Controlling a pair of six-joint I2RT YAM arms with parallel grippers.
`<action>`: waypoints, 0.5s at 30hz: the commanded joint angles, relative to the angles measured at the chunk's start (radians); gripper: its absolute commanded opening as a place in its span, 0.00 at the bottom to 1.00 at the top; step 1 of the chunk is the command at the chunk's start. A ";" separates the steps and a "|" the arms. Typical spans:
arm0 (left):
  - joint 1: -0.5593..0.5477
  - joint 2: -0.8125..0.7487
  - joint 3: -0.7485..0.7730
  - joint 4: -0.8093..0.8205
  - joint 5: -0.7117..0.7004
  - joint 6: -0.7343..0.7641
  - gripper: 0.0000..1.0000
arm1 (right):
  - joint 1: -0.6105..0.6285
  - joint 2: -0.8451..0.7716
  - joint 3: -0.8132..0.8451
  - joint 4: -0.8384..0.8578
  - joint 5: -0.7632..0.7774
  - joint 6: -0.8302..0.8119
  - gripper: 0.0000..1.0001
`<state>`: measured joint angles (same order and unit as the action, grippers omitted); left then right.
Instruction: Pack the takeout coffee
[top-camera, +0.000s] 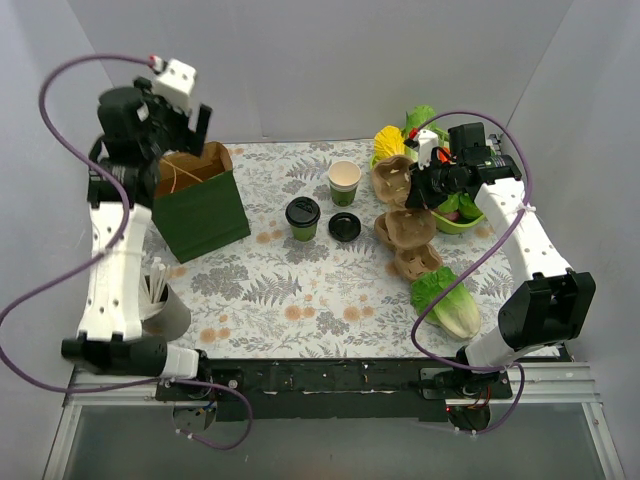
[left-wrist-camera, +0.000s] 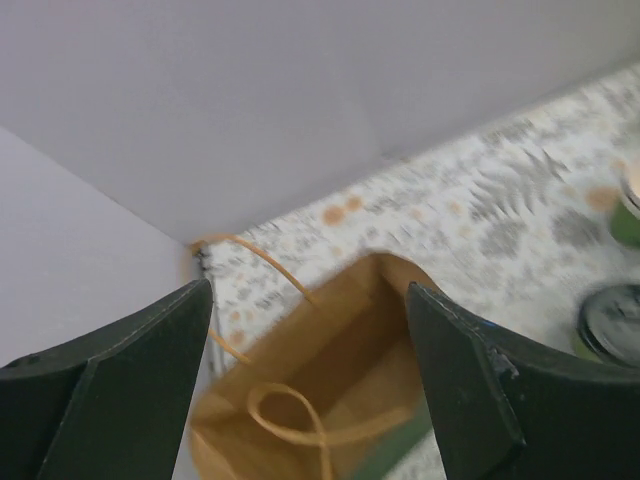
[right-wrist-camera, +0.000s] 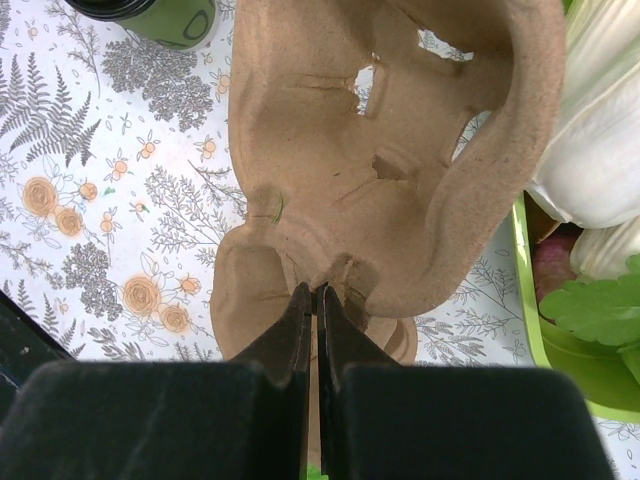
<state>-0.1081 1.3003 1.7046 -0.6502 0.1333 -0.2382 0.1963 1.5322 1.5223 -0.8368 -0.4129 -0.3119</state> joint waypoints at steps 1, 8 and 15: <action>0.178 0.252 0.347 -0.070 0.020 -0.133 0.78 | -0.005 -0.038 0.019 0.001 -0.037 0.017 0.01; 0.318 0.481 0.669 -0.286 0.109 -0.067 0.79 | -0.006 -0.081 -0.039 0.016 -0.040 0.013 0.01; 0.461 0.452 0.549 -0.371 0.227 -0.040 0.78 | -0.008 -0.112 -0.067 0.036 -0.033 0.011 0.01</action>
<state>0.2909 1.8172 2.2917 -0.9154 0.2718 -0.3077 0.1963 1.4624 1.4662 -0.8349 -0.4294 -0.3092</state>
